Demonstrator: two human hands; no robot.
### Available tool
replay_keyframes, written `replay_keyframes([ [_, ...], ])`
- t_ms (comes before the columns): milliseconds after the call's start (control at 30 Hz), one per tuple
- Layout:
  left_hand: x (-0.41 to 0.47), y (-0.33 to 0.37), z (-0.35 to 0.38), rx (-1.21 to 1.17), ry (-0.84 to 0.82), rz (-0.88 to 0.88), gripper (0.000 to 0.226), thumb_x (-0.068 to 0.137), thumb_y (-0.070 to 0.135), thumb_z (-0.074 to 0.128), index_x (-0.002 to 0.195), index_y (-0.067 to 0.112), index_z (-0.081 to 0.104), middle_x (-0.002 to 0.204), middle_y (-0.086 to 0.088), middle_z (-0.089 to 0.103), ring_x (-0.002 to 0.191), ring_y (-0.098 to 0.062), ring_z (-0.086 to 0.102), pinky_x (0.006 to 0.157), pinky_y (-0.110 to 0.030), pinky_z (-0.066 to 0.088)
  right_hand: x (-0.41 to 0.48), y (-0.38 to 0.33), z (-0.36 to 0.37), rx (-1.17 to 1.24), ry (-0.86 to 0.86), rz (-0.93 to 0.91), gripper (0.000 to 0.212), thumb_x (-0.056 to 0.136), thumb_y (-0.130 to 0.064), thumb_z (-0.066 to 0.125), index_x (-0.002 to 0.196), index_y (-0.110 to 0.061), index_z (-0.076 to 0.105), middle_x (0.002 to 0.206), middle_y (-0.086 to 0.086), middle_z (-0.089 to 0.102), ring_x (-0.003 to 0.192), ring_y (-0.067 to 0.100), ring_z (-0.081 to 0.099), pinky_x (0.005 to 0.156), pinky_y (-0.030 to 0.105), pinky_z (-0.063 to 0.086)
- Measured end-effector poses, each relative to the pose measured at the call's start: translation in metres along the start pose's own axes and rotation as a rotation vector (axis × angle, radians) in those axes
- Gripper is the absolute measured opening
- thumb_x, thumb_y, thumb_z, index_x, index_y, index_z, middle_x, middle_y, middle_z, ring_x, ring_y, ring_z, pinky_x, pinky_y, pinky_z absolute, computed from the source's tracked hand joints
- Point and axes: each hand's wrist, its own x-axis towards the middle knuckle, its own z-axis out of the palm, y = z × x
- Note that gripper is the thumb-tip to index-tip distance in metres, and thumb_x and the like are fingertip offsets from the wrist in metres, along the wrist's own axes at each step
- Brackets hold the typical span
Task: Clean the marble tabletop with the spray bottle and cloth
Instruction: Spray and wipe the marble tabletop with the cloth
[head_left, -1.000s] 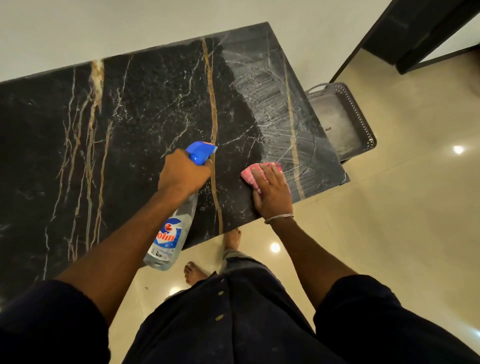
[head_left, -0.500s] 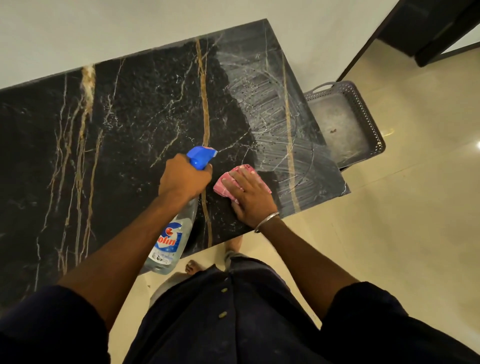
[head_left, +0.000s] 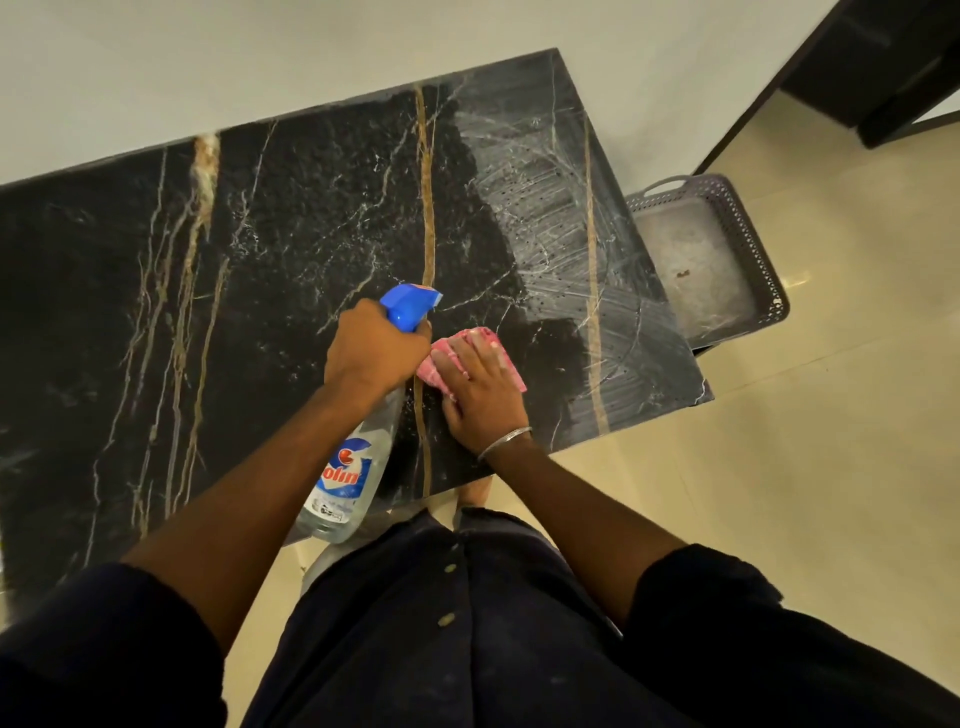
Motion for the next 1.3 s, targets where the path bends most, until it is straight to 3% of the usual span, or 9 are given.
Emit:
replay_keyframes([
  [100, 0.004, 0.001, -0.002, 0.008, -0.002, 0.008, 0.032, 0.074, 0.043, 0.063, 0.087, 0.014, 0.061, 0.073, -0.007, 0.063, 0.066, -0.024, 0.064, 0.067, -0.038, 0.057, 0.000, 0.020, -0.005, -0.057, -0.066, -0.172, 0.061, 0.088, -0.034, 0.047, 0.148, -0.020, 0.043, 0.153, 0.014, 0.041, 0.146, 0.036, 0.028, 0.120, 0.054, 0.021],
  [167, 0.009, 0.002, -0.004, 0.005, -0.007, 0.014, 0.026, 0.079, 0.037, 0.066, 0.088, 0.013, 0.060, 0.074, -0.008, 0.063, 0.068, -0.024, 0.064, 0.067, -0.038, 0.056, 0.000, 0.043, -0.015, -0.084, -0.027, -0.147, 0.061, 0.089, -0.034, 0.045, 0.148, -0.019, 0.043, 0.152, 0.014, 0.042, 0.145, 0.036, 0.030, 0.120, 0.053, 0.022],
  [333, 0.015, 0.002, -0.010, -0.032, -0.021, 0.040, 0.020, 0.084, 0.028, 0.066, 0.092, 0.011, 0.059, 0.074, -0.007, 0.060, 0.065, -0.017, 0.058, 0.060, -0.027, 0.048, 0.008, 0.080, -0.033, -0.101, 0.088, 0.270, 0.060, 0.091, -0.033, 0.048, 0.149, -0.019, 0.041, 0.154, 0.013, 0.040, 0.147, 0.034, 0.028, 0.121, 0.051, 0.022],
  [467, 0.021, -0.003, -0.012, -0.027, -0.016, 0.020, 0.022, 0.083, 0.030, 0.067, 0.095, 0.012, 0.059, 0.076, -0.006, 0.060, 0.065, -0.015, 0.058, 0.060, -0.026, 0.046, 0.025, 0.044, -0.026, -0.005, 0.194, 0.482, 0.057, 0.089, -0.026, 0.053, 0.144, -0.014, 0.047, 0.151, 0.018, 0.042, 0.145, 0.040, 0.029, 0.120, 0.055, 0.022],
  [700, 0.036, -0.004, -0.015, 0.001, -0.005, -0.018, 0.033, 0.078, 0.037, 0.068, 0.097, 0.012, 0.060, 0.080, -0.008, 0.063, 0.070, -0.021, 0.063, 0.068, -0.036, 0.056, 0.040, 0.031, -0.016, -0.010, -0.033, -0.174, 0.061, 0.087, -0.032, 0.045, 0.146, -0.017, 0.046, 0.151, 0.016, 0.044, 0.144, 0.038, 0.031, 0.119, 0.055, 0.024],
  [800, 0.043, -0.003, -0.018, -0.010, -0.023, -0.015, 0.031, 0.080, 0.035, 0.068, 0.101, 0.013, 0.059, 0.083, -0.008, 0.064, 0.073, -0.020, 0.063, 0.070, -0.036, 0.056, 0.046, 0.068, -0.032, -0.043, -0.056, -0.265, 0.061, 0.087, -0.030, 0.046, 0.147, -0.018, 0.044, 0.152, 0.015, 0.042, 0.145, 0.036, 0.030, 0.122, 0.052, 0.020],
  [933, 0.051, -0.001, -0.023, -0.029, -0.032, 0.025, 0.024, 0.083, 0.030, 0.066, 0.098, 0.013, 0.059, 0.081, -0.009, 0.063, 0.072, -0.020, 0.062, 0.069, -0.034, 0.055, 0.055, 0.112, -0.047, -0.047, 0.122, 0.124, 0.060, 0.087, -0.032, 0.042, 0.144, -0.013, 0.047, 0.148, 0.017, 0.046, 0.141, 0.040, 0.035, 0.117, 0.056, 0.028],
  [1100, 0.061, -0.004, -0.029, -0.023, 0.000, 0.029, 0.021, 0.084, 0.030, 0.066, 0.094, 0.013, 0.058, 0.077, -0.007, 0.060, 0.068, -0.017, 0.059, 0.063, -0.027, 0.048, 0.087, 0.072, -0.035, -0.025, 0.201, 0.511, 0.059, 0.089, -0.026, 0.051, 0.147, -0.012, 0.043, 0.152, 0.020, 0.039, 0.145, 0.042, 0.026, 0.123, 0.052, 0.013],
  [1300, 0.075, -0.003, -0.028, -0.025, 0.012, 0.032, 0.022, 0.081, 0.030, 0.067, 0.091, 0.012, 0.060, 0.073, -0.006, 0.060, 0.065, -0.018, 0.060, 0.060, -0.028, 0.048, 0.107, 0.038, -0.016, -0.007, -0.008, -0.102, 0.059, 0.090, -0.031, 0.046, 0.147, -0.014, 0.045, 0.151, 0.017, 0.042, 0.144, 0.040, 0.029, 0.118, 0.058, 0.024],
])
